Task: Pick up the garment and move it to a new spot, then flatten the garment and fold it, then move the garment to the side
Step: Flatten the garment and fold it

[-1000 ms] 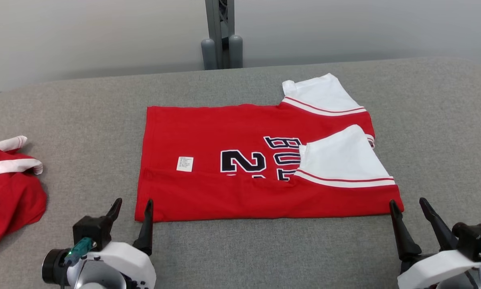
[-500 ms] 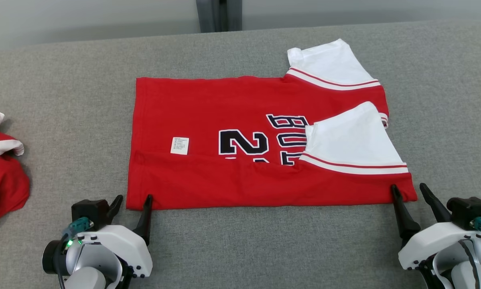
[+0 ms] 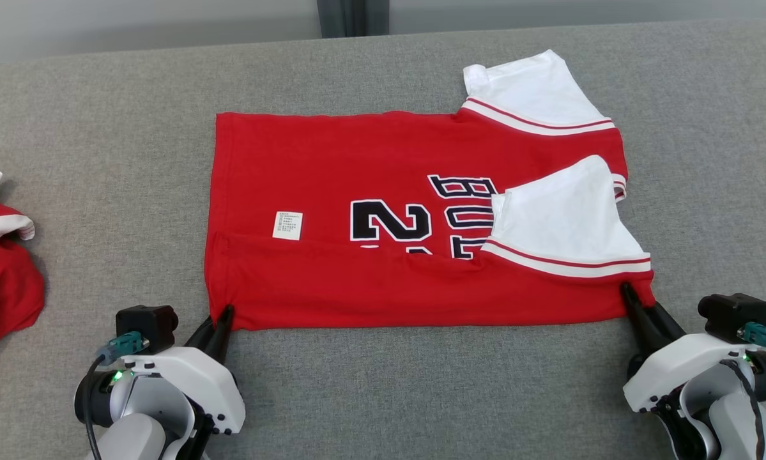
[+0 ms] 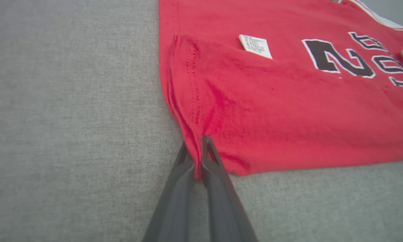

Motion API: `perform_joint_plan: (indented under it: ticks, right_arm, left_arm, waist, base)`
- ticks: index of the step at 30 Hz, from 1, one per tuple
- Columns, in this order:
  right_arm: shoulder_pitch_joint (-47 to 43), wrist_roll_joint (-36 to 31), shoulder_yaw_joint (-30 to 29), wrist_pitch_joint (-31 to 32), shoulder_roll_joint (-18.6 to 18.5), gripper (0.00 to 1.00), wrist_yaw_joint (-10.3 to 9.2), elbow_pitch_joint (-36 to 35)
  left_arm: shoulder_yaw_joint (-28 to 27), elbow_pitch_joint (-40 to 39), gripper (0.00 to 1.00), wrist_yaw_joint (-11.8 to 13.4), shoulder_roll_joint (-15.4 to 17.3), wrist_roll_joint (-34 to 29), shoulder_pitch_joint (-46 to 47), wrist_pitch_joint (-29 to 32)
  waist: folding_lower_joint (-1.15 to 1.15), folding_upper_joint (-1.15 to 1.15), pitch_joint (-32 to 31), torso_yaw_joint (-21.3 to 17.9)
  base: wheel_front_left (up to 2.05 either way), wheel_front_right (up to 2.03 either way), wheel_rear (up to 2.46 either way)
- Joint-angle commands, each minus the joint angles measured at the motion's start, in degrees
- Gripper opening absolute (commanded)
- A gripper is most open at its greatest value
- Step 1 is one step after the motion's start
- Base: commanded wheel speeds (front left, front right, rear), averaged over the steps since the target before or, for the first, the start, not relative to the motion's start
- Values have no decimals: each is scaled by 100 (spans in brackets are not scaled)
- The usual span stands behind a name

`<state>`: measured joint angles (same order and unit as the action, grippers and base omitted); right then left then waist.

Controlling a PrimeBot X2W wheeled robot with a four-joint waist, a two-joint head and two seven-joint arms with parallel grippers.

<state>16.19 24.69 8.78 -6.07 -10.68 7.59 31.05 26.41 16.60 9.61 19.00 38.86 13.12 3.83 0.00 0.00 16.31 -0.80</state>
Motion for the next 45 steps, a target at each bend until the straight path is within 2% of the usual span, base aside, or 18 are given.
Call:
perform_joint_plan:
  ticks: [1,8,14,23,28,31,32,33,34,38,42,45]
  right_arm:
    - [10,70,7,-5,-76,0,-18,57]
    - [-246,533,28,180,-290,0,-15,-396]
    - [-1060,730,-254,656,-433,0,-12,-1289]
    - [-2567,534,-1088,1620,-60,0,-12,-2809]
    - [-2858,307,-1305,1825,183,0,-12,-3079]
    - [-2919,109,-1381,1885,298,0,-12,-3097]
    - [-2933,94,-1373,1950,357,40,-12,-3081]
    - [-2926,95,-1351,1940,411,100,-10,-3119]
    - [-2915,61,-1373,1928,429,100,-10,-3145]
    - [-2885,-69,-1513,1886,500,100,-11,-3258]
    - [-2765,-42,-1854,1611,575,100,-11,-3442]
    - [-2517,30,-2232,1178,647,100,-11,-3532]
  left_arm:
    - [7,-18,0,-20,52,10,15,21]
    - [19,-556,0,-65,260,120,-195,265]
    - [19,-1240,0,-22,566,285,-618,646]
    - [-29,-2201,0,328,879,628,-1528,1175]
    - [-53,-2378,0,481,865,767,-1910,1213]
    - [-16,-2326,0,470,777,807,-1968,1149]
    - [1,-2283,0,452,761,812,-1953,1140]
    - [-3,-2235,73,436,751,804,-1922,1110]
    - [12,-2194,100,401,726,822,-1896,1104]
    - [-7,-2072,100,395,683,806,-1854,1008]
    - [-329,-2071,100,676,609,704,-1789,584]
    - [-588,-2189,100,827,534,553,-1581,148]
  waist:
    - [0,0,-6,1]
    - [0,0,-61,122]
    - [0,0,-204,250]
    - [0,0,-423,277]
    - [0,0,-485,233]
    - [0,0,-513,261]
    - [0,0,-521,270]
    - [0,0,-530,271]
    - [0,0,-538,268]
    - [0,0,-588,231]
    - [0,0,-661,196]
    - [0,0,-701,198]
  base:
    - [0,0,0]
    - [0,0,0]
    - [0,0,0]
    - [0,0,0]
    - [0,0,0]
    - [0,0,0]
    - [0,0,0]
    - [0,0,0]
    - [0,0,0]
    - [0,0,0]
    - [0,0,0]
    - [0,0,0]
